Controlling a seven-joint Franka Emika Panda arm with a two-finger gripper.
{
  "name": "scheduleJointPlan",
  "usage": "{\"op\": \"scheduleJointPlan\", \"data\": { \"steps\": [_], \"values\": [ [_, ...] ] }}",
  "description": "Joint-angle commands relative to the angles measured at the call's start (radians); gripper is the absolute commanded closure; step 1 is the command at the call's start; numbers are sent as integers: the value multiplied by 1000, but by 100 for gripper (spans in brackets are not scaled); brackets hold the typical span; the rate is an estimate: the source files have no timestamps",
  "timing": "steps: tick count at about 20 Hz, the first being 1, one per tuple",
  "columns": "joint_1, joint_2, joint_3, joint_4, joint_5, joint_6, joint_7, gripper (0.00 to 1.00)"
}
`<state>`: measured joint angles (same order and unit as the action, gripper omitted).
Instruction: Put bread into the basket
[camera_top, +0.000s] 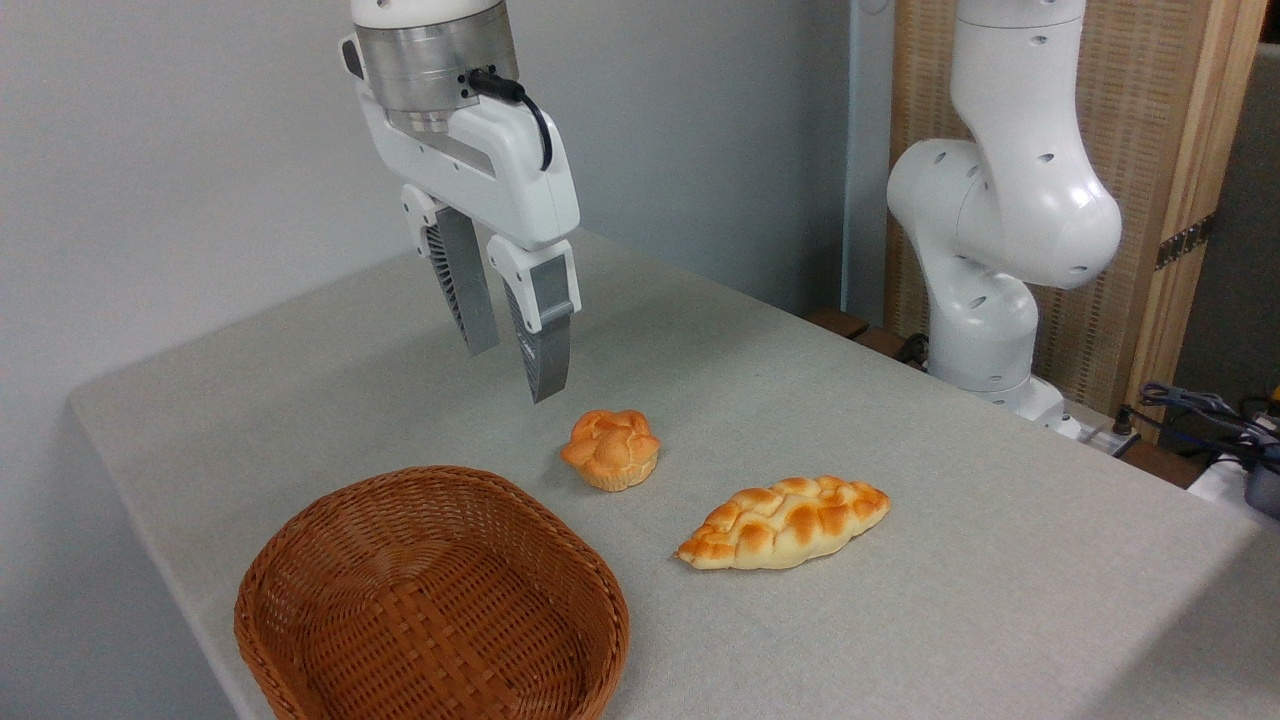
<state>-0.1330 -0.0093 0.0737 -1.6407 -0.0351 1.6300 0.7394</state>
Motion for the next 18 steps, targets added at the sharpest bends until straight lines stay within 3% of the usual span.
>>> {"op": "scheduleJointPlan", "data": {
  "steps": [1,10,12,18],
  "values": [
    [-4,-3,0,-5,-3,7,-15,0],
    [-3,-32,-5,-50,-9,11,-2,0],
    [-2,-64,-29,-109,-40,54,9,0],
    [-3,-185,-100,-379,-43,232,9,0]
  ]
}}
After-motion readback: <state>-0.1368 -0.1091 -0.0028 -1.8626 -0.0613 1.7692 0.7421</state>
